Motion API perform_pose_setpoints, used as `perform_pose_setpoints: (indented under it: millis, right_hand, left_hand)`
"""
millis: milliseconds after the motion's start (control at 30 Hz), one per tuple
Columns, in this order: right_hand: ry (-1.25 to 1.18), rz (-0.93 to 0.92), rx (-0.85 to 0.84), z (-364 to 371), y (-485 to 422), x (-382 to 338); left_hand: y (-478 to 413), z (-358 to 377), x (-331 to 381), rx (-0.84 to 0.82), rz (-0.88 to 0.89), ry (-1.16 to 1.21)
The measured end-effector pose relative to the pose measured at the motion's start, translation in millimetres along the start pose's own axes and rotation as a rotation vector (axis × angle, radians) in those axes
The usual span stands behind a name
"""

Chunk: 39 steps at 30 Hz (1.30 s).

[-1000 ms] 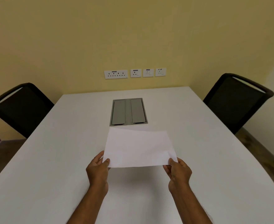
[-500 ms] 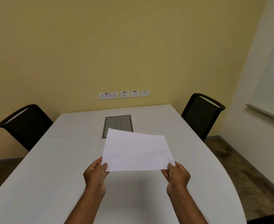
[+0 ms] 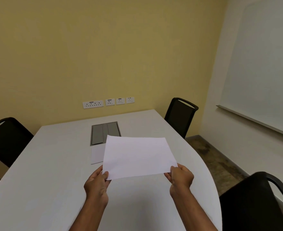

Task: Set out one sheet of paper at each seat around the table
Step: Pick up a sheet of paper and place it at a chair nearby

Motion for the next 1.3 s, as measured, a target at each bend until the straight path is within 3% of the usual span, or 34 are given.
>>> perform_pose_setpoints:
  millis: [400,867,1300]
  right_hand:
    - [0.052,-0.147,0.042,-83,-14,-44]
    - [0.077,-0.137,-0.105,-218,-108,-138]
    - [0.075,-0.127,-0.097,-224,-182,-179]
  left_hand:
    - [88,33,-29,-0.067,0.005,0.095]
    - [231,142,-117,0.05,0.056,0.109]
    - [211,229,-152,0.084,0.033,0.088]
Point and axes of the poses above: each hand's wrist, its own y-axis away from the middle knuckle, its own z-axis out of the palm, x = y × z, the point moved 2 cm from there along -y, towards the middle knuckle, and after that the axes turned 5 degrees about z, right-handed, at the moved point
